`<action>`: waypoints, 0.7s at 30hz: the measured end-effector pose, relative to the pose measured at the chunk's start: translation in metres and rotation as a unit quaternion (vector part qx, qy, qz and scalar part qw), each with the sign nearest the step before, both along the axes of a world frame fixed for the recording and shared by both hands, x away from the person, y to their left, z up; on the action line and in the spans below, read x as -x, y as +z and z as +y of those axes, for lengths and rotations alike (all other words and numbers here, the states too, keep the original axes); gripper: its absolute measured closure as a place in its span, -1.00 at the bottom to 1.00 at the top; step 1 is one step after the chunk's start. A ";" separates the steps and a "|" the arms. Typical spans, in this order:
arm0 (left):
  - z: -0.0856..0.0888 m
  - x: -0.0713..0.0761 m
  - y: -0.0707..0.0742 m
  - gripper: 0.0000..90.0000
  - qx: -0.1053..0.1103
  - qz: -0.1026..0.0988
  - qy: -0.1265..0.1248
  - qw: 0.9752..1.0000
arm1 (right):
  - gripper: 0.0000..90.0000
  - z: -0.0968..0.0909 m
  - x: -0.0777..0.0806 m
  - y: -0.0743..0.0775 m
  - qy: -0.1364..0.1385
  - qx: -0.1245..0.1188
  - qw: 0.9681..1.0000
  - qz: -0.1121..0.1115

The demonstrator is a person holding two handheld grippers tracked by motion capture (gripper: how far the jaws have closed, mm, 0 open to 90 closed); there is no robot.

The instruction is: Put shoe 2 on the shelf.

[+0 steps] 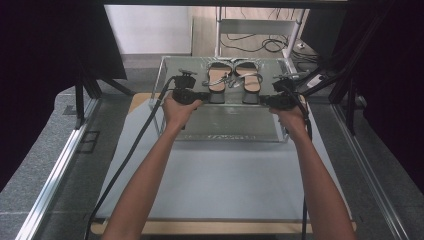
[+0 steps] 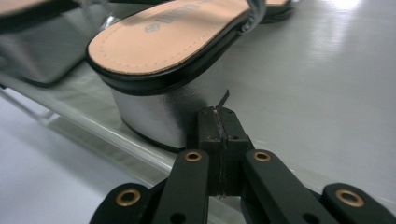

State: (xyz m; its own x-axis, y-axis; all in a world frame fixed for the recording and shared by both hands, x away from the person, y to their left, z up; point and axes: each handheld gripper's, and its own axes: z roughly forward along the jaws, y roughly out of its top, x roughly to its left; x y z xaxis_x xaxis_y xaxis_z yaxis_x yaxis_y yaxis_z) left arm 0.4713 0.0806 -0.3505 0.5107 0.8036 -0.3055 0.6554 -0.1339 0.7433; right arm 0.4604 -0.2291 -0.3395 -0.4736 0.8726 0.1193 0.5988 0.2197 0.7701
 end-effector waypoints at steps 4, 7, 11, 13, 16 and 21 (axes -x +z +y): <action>-0.011 0.000 0.000 0.97 0.001 0.000 -0.004 1.000 | 1.00 0.009 0.000 -0.001 0.009 -0.001 1.000 -0.001; -0.022 0.002 0.000 0.98 0.002 -0.002 -0.006 1.000 | 1.00 0.015 -0.001 -0.002 0.013 -0.007 1.000 -0.001; -0.025 0.002 -0.001 0.96 0.003 -0.007 -0.009 1.000 | 0.99 0.017 -0.001 -0.003 0.012 -0.008 1.000 -0.003; -0.022 0.002 -0.001 0.84 0.004 -0.008 -0.012 1.000 | 0.99 0.015 -0.001 -0.003 0.015 -0.015 1.000 -0.002; -0.016 0.004 0.000 0.67 0.015 -0.010 -0.016 1.000 | 0.96 0.013 0.001 -0.003 0.016 -0.016 1.000 -0.009; 0.007 0.022 0.008 0.55 0.010 -0.036 -0.020 0.999 | 0.86 0.003 0.018 0.003 0.024 -0.026 0.999 -0.031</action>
State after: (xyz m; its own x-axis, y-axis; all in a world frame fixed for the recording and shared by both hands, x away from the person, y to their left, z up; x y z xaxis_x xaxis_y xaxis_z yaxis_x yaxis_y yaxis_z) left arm 0.4491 0.0872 -0.3429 0.5638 0.7762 -0.2823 0.5939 -0.1434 0.7917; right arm 0.4426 -0.2264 -0.3364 -0.5221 0.8423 0.1338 0.5396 0.2047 0.8167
